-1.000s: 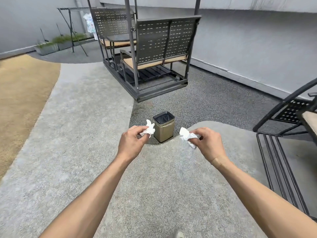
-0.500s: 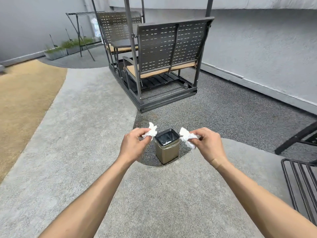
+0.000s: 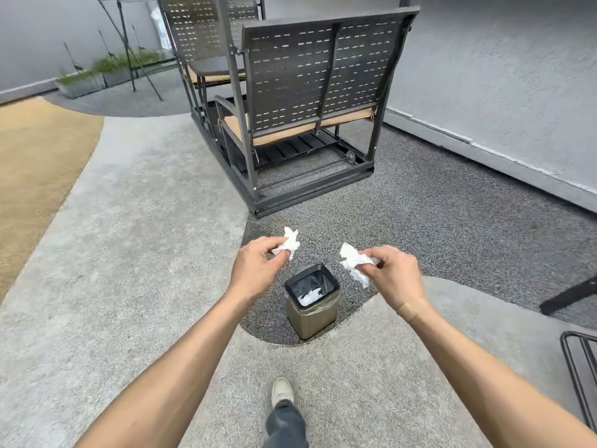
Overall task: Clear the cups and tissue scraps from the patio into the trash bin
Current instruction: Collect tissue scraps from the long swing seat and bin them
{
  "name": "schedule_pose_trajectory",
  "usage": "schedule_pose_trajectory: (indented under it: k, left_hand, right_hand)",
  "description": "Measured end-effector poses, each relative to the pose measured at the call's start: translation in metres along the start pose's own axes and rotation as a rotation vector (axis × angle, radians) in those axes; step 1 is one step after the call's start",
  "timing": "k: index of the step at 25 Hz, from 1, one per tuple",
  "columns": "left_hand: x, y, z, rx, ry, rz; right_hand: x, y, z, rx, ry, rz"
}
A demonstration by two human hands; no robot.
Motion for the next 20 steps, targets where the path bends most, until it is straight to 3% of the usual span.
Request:
schedule_pose_trajectory:
  k: [9, 20]
  left_hand:
    - [-0.04, -0.182, -0.068, 0.121, -0.041, -0.148]
    - [-0.16, -0.224, -0.227, 0.461, -0.183, -0.332]
  right_hand:
    - [-0.106, -0.163, 0.043, -0.122, 0.074, -0.148]
    - [-0.26, -0.234, 0.188, -0.4, 0.02, -0.428]
Point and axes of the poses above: each hand's wrist, its own y-axis away from the middle knuckle, its own x-axis out of the back of the hand, z = x × y, the point moved 9 cm from there along -y, towards the middle knuckle, and after that the axes turned 1 degree about -y, right-handed, at the moved point
